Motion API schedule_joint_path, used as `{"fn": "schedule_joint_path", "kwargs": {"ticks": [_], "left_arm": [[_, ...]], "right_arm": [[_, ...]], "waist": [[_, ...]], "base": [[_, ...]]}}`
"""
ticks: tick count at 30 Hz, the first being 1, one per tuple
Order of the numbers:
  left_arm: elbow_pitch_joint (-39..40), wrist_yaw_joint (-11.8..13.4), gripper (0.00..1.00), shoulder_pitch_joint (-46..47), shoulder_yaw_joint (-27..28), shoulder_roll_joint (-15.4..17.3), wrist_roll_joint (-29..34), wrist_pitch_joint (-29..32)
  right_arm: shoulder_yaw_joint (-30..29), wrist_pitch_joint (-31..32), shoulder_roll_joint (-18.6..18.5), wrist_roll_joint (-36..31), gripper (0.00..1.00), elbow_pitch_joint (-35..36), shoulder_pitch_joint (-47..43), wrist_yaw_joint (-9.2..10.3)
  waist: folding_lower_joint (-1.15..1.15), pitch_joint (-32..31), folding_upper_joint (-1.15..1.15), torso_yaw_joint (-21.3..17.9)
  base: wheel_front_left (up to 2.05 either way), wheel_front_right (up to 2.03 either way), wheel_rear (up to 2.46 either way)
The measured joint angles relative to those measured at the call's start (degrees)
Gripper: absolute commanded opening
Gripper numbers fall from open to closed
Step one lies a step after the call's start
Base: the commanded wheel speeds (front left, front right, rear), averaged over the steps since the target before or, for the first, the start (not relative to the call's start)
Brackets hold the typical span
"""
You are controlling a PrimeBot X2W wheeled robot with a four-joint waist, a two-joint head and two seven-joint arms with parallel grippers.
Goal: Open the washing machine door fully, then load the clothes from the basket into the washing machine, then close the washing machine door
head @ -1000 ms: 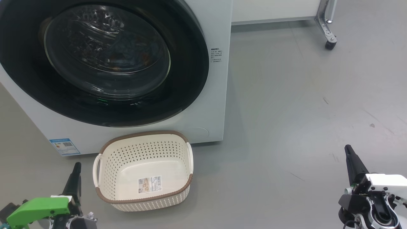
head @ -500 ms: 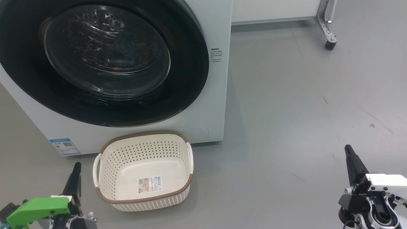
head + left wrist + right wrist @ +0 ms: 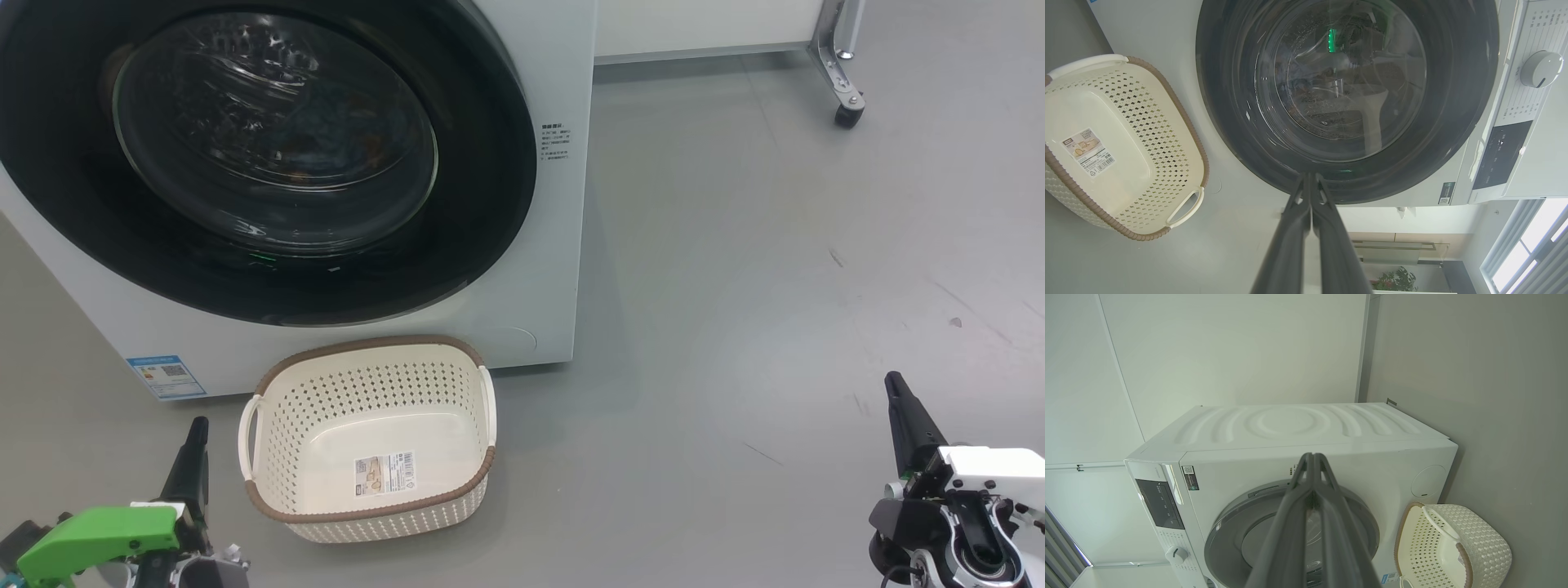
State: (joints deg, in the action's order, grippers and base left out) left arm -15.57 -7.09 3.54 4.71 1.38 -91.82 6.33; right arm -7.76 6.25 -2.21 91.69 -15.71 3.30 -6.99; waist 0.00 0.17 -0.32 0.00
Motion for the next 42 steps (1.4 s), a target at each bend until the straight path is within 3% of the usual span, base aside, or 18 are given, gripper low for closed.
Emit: {"fn": "schedule_joint_path", "kwargs": {"ticks": [42], "left_arm": [[0.0,0.0,0.0,0.0,0.0,0.0,0.0,0.0]], "right_arm": [[0.0,0.0,0.0,0.0,0.0,0.01,0.0,0.0]], "waist": [[0.0,0.0,0.0,0.0]], "base": [[0.0,0.0,0.0]]}}
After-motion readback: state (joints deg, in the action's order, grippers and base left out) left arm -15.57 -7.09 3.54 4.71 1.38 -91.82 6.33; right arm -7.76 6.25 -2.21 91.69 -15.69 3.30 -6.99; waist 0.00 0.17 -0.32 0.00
